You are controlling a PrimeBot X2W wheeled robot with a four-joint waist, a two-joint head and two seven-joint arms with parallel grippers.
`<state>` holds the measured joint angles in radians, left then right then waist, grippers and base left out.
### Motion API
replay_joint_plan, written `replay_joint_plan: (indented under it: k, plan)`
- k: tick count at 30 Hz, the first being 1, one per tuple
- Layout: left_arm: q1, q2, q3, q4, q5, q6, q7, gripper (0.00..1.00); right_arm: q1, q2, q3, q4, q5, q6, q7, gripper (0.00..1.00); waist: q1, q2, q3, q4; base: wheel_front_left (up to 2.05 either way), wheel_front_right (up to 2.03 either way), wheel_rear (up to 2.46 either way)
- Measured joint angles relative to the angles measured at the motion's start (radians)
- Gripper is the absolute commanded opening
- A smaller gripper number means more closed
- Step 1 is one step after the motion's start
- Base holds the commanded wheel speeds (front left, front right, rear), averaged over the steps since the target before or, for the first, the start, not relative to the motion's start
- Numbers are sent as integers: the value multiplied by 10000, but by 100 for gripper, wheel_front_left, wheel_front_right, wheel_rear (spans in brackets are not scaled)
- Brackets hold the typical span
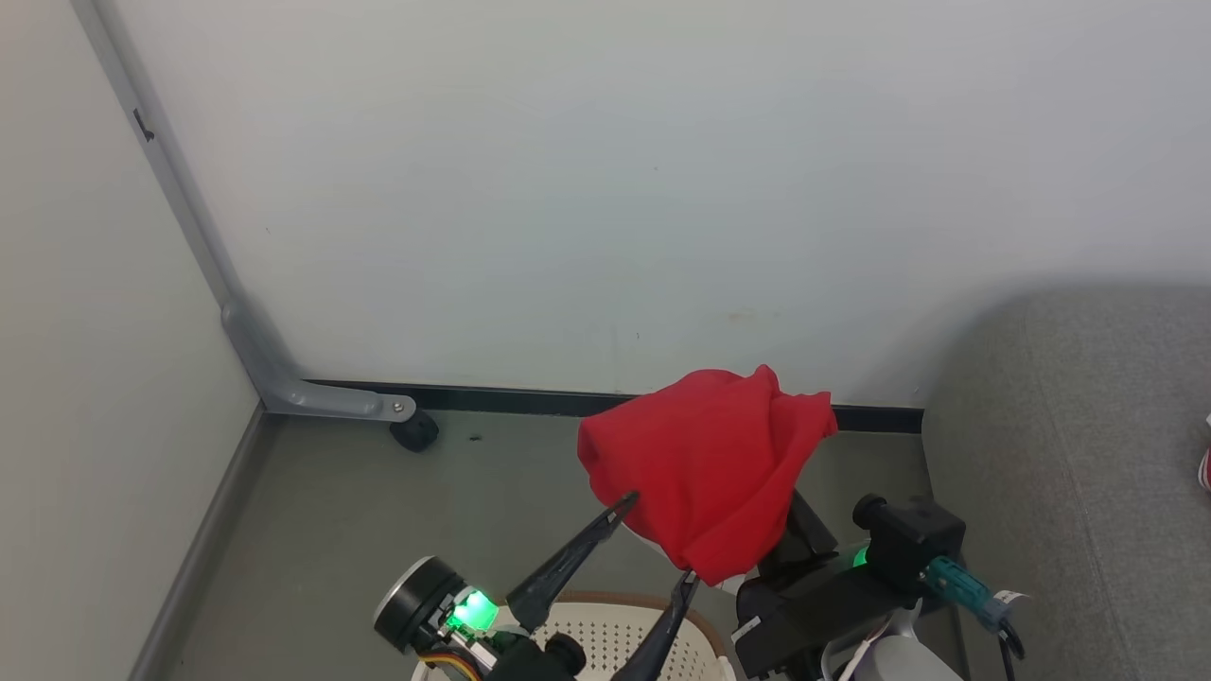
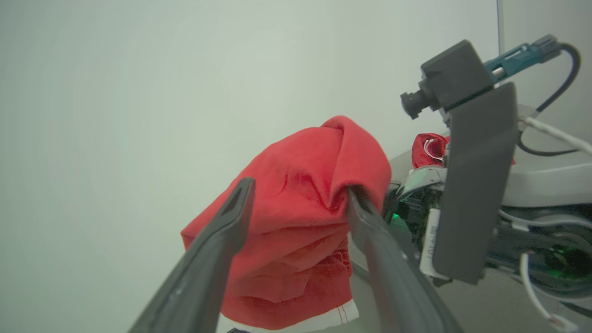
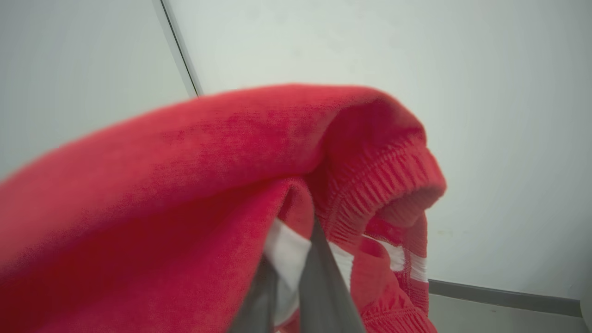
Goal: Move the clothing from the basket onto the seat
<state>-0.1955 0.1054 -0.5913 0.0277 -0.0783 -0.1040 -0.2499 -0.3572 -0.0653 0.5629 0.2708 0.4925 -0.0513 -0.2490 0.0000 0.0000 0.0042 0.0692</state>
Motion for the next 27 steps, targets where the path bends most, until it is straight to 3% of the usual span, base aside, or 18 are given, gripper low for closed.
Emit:
replay_joint_plan:
  k: [13, 27]
  plan:
    - [511, 345, 1371, 646, -520, 564, 0, 100, 217, 2, -997, -353, -546, 0, -2, 0, 0, 0, -10, 0, 0, 0, 0]
    - [1509, 364, 3469, 1170, -1229, 1762, 0, 100, 895, 13, -1791, -980, -947, 339, -4, 0, -1, 0, -156, 58, 0, 0, 0]
